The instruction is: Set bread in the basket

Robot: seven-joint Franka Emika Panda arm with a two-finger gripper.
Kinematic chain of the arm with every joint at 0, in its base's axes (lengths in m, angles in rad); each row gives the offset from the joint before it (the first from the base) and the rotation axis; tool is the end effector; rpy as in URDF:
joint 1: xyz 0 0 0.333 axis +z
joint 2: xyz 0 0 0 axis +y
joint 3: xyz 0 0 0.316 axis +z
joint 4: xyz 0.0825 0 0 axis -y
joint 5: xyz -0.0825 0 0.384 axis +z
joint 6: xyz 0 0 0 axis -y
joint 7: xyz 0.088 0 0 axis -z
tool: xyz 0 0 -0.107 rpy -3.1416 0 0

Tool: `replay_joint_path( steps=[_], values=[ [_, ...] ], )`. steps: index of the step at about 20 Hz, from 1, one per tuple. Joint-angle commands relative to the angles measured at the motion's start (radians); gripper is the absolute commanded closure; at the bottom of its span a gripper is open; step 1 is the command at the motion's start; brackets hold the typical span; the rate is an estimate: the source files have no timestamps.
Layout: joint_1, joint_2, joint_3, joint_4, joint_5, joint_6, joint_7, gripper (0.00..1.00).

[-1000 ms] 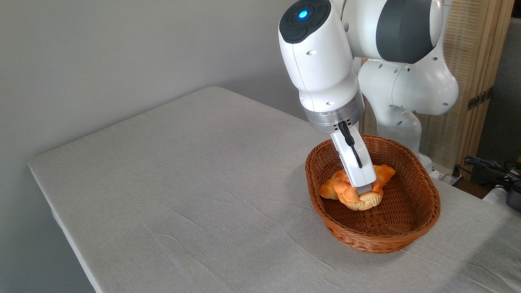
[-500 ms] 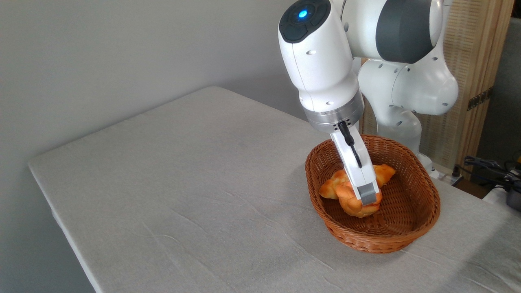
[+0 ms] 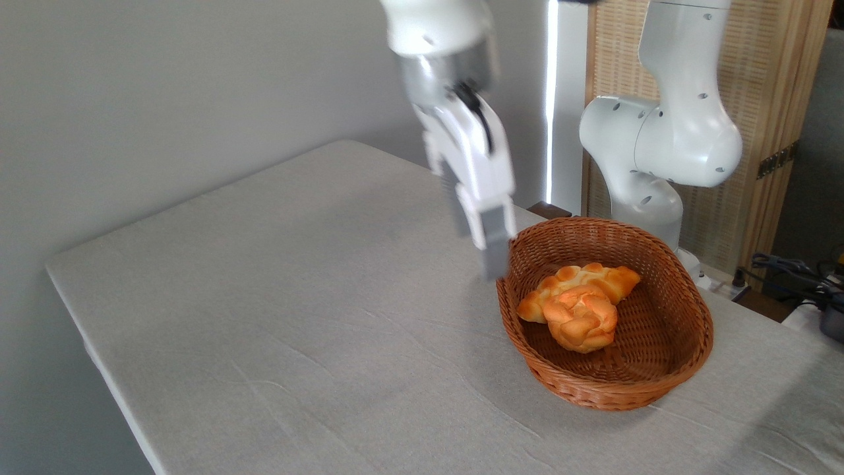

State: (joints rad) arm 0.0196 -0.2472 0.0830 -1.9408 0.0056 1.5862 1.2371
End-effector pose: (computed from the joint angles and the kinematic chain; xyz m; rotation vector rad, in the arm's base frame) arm 0.4672 0.0525 0.5782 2.5781 -1.6498 -0.1161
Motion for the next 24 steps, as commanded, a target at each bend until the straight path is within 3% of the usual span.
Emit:
replay_joint_path(
  steps=[1, 4, 10, 15, 19, 24],
  values=[
    [-0.045, 0.115, -0.006, 0.184, -0.041, -0.011, -0.264, 0.00],
    [-0.075, 0.169, -0.006, 0.310, -0.041, -0.012, -0.350, 0.00],
    [-0.138, 0.224, -0.005, 0.358, -0.029, -0.008, -0.507, 0.00],
    [-0.133, 0.227, -0.006, 0.358, -0.032, -0.005, -0.519, 0.00],
    [-0.086, 0.226, -0.063, 0.352, -0.035, -0.005, -0.516, 0.00],
    [-0.081, 0.226, -0.074, 0.345, -0.030, -0.006, -0.510, 0.00]
  ],
)
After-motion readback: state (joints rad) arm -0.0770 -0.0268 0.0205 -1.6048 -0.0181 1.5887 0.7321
